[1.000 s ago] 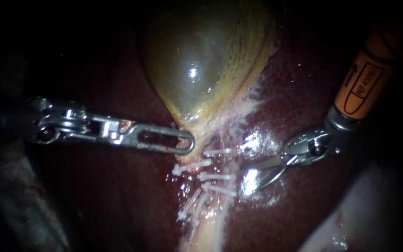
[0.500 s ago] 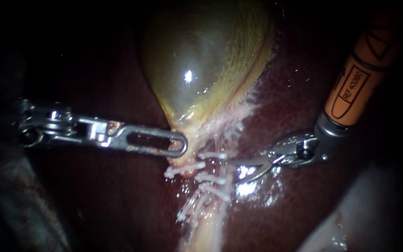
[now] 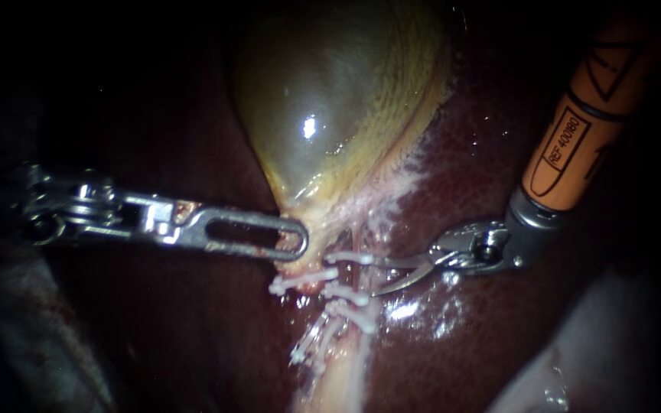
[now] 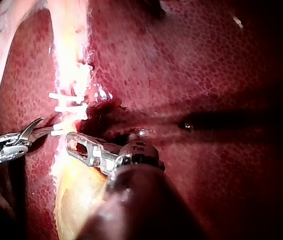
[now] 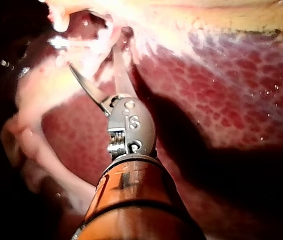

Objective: Go to the cutting position right tube

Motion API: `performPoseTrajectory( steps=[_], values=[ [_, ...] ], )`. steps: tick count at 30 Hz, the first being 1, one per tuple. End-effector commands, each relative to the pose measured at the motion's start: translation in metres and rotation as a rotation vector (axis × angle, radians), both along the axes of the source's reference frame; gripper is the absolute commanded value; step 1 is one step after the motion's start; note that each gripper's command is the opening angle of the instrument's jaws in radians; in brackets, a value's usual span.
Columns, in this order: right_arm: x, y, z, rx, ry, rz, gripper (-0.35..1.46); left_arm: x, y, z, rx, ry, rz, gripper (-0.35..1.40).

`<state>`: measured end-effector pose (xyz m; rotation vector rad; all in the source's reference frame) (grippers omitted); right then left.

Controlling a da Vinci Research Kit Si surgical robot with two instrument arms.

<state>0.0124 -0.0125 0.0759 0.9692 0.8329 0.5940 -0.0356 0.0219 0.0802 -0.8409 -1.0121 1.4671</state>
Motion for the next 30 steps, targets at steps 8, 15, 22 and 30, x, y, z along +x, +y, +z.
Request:
performPoseTrajectory(
  steps=[8, 15, 22, 30],
  values=[
    [0.0004, -0.0003, 0.0001, 0.024, -0.014, 0.013, 1.15, 0.0000, 0.0001, 0.0000, 0.001, -0.001, 0.000, -0.35],
    [0.0010, -0.0007, 0.0002, 0.031, -0.020, 0.019, 1.13, 0.0000, 0.0001, -0.0001, 0.001, -0.001, 0.000, -0.35],
    [0.0017, -0.0010, 0.0007, 0.028, -0.022, 0.023, 1.13, 0.0000, 0.0001, -0.0001, 0.002, -0.001, 0.000, -0.35],
    [0.0024, -0.0011, 0.0011, 0.032, -0.027, 0.029, 1.11, 0.0000, 0.0001, -0.0001, 0.002, -0.001, 0.000, -0.35]
  ],
)
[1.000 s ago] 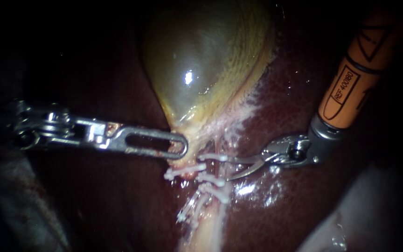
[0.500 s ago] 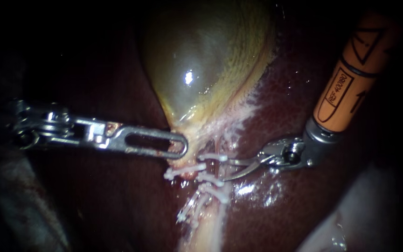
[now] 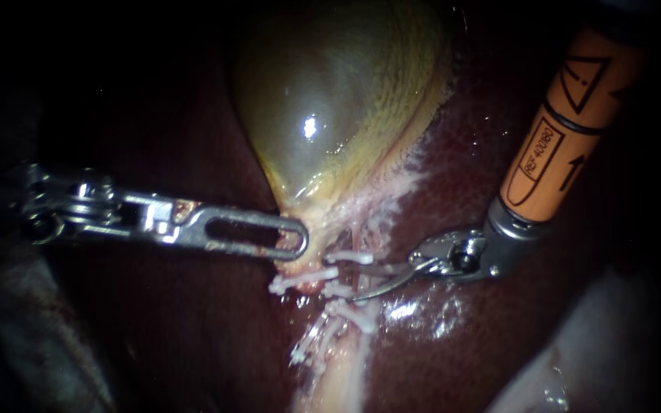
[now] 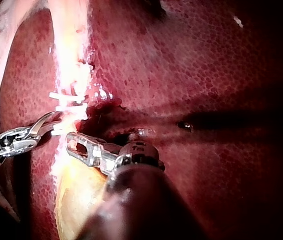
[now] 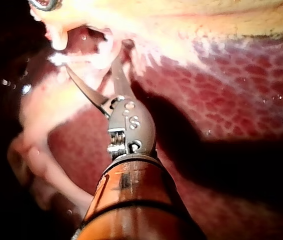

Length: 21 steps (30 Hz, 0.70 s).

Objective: Go to the cutting position right tube

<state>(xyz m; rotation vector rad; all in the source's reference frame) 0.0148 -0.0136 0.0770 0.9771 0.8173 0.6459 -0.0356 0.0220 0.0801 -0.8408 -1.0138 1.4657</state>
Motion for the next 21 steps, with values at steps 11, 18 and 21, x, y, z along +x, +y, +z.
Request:
performPoseTrajectory(
  steps=[11, 18, 21],
  values=[
    [0.0004, 0.0001, 0.0002, 0.010, -0.006, 0.006, 1.03, 0.0000, 0.0000, 0.0000, 0.000, 0.000, 0.000, -0.35],
    [0.0004, 0.0002, 0.0003, 0.010, -0.006, 0.006, 1.00, 0.0000, 0.0000, 0.0000, 0.000, 0.000, 0.000, -0.35],
    [0.0004, 0.0002, 0.0003, 0.010, -0.006, 0.006, 1.00, 0.0000, 0.0000, 0.0000, 0.000, 0.000, 0.000, -0.35]
  ],
)
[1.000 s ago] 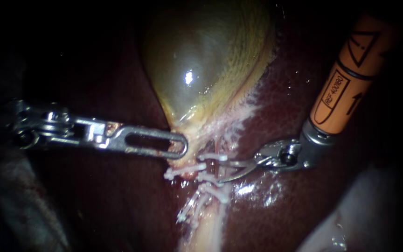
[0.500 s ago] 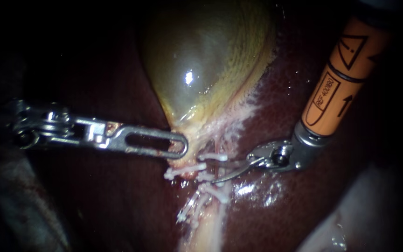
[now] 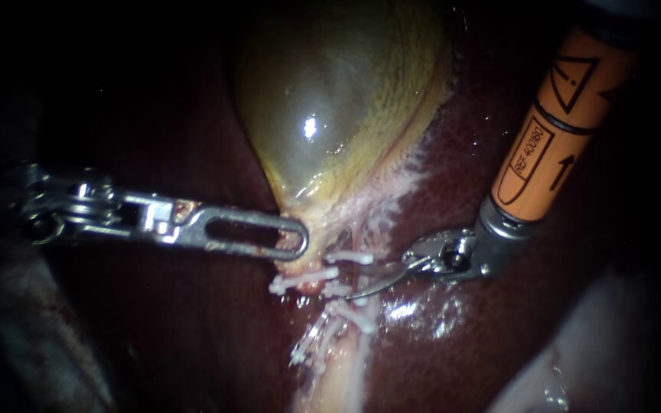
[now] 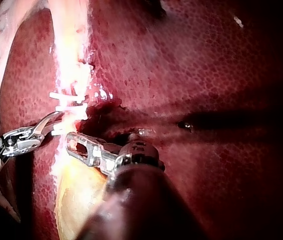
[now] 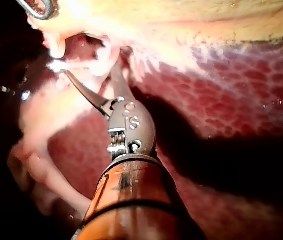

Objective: Go to the cutting position right tube

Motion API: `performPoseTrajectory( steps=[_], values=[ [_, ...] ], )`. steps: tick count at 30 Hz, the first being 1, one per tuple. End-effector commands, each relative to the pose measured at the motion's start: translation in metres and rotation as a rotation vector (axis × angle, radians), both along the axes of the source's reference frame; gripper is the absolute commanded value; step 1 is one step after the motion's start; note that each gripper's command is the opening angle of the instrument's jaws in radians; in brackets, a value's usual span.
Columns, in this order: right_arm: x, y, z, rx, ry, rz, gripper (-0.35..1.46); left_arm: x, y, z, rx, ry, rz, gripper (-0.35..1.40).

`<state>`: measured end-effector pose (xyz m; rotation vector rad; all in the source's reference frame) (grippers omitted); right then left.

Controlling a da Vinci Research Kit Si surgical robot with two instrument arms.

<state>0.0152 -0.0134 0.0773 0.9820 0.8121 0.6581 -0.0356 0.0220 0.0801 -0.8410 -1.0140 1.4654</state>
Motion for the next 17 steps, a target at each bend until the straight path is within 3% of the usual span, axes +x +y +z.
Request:
performPoseTrajectory(
  steps=[1, 17],
  values=[
    [0.0000, 0.0000, 0.0000, -0.001, 0.000, 0.000, 1.00, 0.0000, 0.0000, 0.0000, 0.000, 0.000, 0.000, -0.35],
    [0.0000, 0.0000, 0.0000, -0.001, 0.000, 0.000, 1.00, 0.0000, 0.0000, 0.0000, 0.000, 0.001, 0.000, -0.35]
  ],
)
